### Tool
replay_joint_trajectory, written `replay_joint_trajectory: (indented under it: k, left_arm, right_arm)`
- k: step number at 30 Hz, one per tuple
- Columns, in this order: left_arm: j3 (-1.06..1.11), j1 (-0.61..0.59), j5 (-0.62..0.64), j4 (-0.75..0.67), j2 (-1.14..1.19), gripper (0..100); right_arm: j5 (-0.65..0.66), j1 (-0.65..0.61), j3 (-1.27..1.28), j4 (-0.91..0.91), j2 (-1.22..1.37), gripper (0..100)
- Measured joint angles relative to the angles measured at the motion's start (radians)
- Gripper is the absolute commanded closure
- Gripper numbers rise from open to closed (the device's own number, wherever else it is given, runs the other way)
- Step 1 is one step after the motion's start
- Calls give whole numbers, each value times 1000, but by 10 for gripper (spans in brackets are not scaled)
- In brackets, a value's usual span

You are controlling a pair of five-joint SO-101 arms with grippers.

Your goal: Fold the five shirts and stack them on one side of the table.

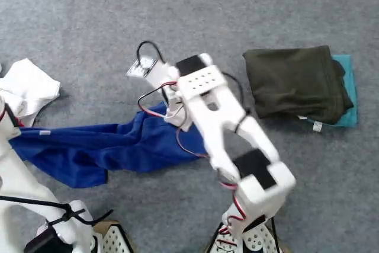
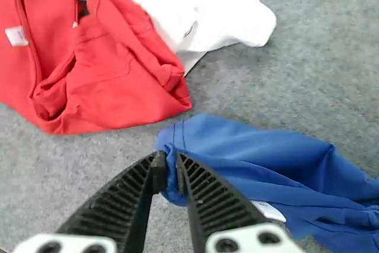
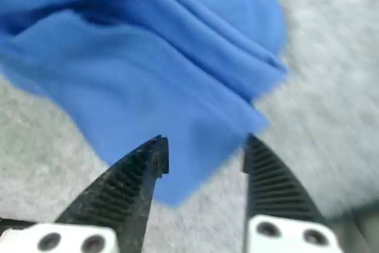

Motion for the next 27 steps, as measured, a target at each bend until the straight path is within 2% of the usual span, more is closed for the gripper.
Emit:
replay_joint_trajectory:
  k: [5,11,16,21,27]
  left_arm:
    - [94,-21,-3,-28,-2,971]
    - [100,-21,-3,-28,-3,971]
    - [100,-21,-3,-28,-3,971]
    - [100,-21,-3,-28,-3,971]
    - [104,-21,-46,-26,-3,971]
  right_arm:
    - [-21,2,-6,3,152,988]
    - [-41,31,-20,86,157,984]
    - [-34,46,51,161,49,984]
    - [81,75,281,189,-173,983]
    - [367,155,571,247,-516,953]
